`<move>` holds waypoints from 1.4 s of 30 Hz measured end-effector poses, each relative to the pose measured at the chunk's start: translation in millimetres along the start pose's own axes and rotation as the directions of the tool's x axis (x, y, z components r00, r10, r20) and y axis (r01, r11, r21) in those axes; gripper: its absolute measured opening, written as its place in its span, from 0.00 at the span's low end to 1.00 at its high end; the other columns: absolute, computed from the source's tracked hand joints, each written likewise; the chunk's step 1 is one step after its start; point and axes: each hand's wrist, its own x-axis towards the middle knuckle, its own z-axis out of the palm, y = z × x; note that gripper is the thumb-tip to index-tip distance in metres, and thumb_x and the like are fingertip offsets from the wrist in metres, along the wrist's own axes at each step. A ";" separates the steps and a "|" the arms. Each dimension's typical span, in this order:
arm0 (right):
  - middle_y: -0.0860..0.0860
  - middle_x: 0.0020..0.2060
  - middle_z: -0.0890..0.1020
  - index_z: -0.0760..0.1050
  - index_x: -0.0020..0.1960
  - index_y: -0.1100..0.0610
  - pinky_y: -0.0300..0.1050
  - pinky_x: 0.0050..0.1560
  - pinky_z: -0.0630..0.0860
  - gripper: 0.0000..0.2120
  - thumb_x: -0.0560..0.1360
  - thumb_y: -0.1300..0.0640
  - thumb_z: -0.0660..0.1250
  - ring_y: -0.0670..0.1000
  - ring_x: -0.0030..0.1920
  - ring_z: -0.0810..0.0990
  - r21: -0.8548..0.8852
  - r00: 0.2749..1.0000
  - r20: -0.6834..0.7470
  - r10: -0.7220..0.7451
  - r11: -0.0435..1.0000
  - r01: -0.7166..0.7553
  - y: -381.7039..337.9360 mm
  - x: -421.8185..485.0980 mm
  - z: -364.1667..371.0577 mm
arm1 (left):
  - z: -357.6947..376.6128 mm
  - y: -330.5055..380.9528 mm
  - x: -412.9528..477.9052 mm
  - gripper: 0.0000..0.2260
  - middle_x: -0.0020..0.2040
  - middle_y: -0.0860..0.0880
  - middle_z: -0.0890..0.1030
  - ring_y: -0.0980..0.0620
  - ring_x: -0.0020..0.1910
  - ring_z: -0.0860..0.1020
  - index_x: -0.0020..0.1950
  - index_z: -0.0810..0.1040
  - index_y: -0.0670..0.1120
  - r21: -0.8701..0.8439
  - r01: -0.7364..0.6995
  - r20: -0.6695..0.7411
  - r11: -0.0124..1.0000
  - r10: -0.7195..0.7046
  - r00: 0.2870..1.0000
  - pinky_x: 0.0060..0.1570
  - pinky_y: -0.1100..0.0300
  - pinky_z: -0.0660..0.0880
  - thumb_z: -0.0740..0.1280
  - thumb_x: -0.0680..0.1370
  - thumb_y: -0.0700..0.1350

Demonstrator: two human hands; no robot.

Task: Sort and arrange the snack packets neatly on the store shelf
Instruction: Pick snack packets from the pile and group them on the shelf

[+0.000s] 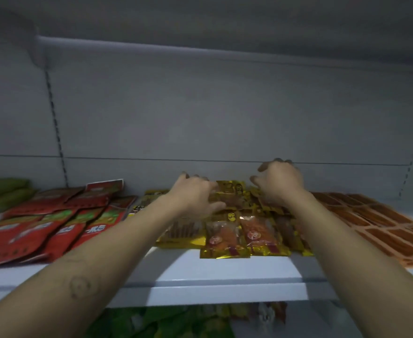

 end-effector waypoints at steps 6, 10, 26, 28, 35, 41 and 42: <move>0.54 0.69 0.73 0.71 0.71 0.49 0.52 0.66 0.69 0.31 0.73 0.35 0.66 0.58 0.69 0.68 0.064 0.965 0.069 -0.252 0.967 0.247 -125.1 -27.3 0.7 | -20.8 -89.6 -67.2 0.27 0.67 0.47 0.77 0.46 0.67 0.73 0.71 0.70 0.54 -0.003 0.174 -0.090 0.985 -0.173 0.981 0.63 0.49 0.64 0.59 0.78 0.67; 0.53 0.71 0.72 0.68 0.73 0.48 0.52 0.68 0.67 0.34 0.73 0.34 0.66 0.58 0.71 0.68 0.128 0.902 0.089 -0.423 0.903 0.411 -224.8 -43.2 8.2 | -33.7 -156.5 -134.9 0.26 0.66 0.48 0.78 0.46 0.66 0.73 0.71 0.69 0.55 0.017 0.309 -0.136 0.951 -0.304 0.943 0.61 0.50 0.64 0.59 0.77 0.66; 0.54 0.69 0.74 0.68 0.73 0.50 0.55 0.68 0.66 0.33 0.74 0.34 0.64 0.59 0.70 0.70 0.349 0.581 0.081 -0.810 0.569 0.745 -620.2 -201.7 46.4 | -85.9 -383.2 -486.0 0.26 0.68 0.50 0.77 0.46 0.67 0.73 0.72 0.70 0.53 0.030 0.788 -0.220 0.615 -0.765 0.605 0.64 0.50 0.70 0.62 0.78 0.63; 0.54 0.68 0.75 0.68 0.73 0.48 0.55 0.67 0.67 0.31 0.74 0.35 0.65 0.59 0.68 0.71 0.379 0.524 0.076 -0.849 0.510 0.772 -659.0 -227.0 47.0 | -89.5 -396.6 -523.1 0.25 0.69 0.52 0.76 0.48 0.67 0.73 0.73 0.69 0.55 0.020 0.817 -0.230 0.576 -0.793 0.564 0.63 0.50 0.71 0.63 0.78 0.62; 0.53 0.68 0.74 0.68 0.73 0.47 0.53 0.65 0.67 0.31 0.74 0.34 0.63 0.58 0.68 0.71 0.426 0.340 0.047 -0.939 0.327 0.843 -771.1 -296.4 52.7 | -100.2 -440.1 -621.8 0.22 0.63 0.51 0.80 0.49 0.61 0.77 0.67 0.73 0.54 0.048 0.932 -0.205 0.360 -0.909 0.362 0.59 0.49 0.72 0.61 0.77 0.64; 0.55 0.70 0.72 0.66 0.74 0.48 0.55 0.65 0.66 0.32 0.75 0.34 0.63 0.59 0.69 0.69 0.447 0.267 0.079 -0.961 0.273 0.852 -853.6 -319.3 68.9 | -97.1 -489.5 -664.8 0.25 0.67 0.50 0.77 0.47 0.65 0.75 0.71 0.70 0.54 0.043 0.963 -0.188 0.265 -0.945 0.269 0.64 0.46 0.71 0.61 0.77 0.64; 0.55 0.71 0.71 0.66 0.74 0.48 0.55 0.65 0.65 0.32 0.75 0.35 0.63 0.59 0.69 0.68 0.457 0.263 0.090 -0.961 0.274 0.846 -868.1 -319.5 72.3 | -95.1 -501.5 -666.9 0.25 0.67 0.50 0.77 0.47 0.65 0.75 0.71 0.70 0.54 0.040 0.964 -0.186 0.263 -0.946 0.266 0.64 0.46 0.72 0.62 0.77 0.64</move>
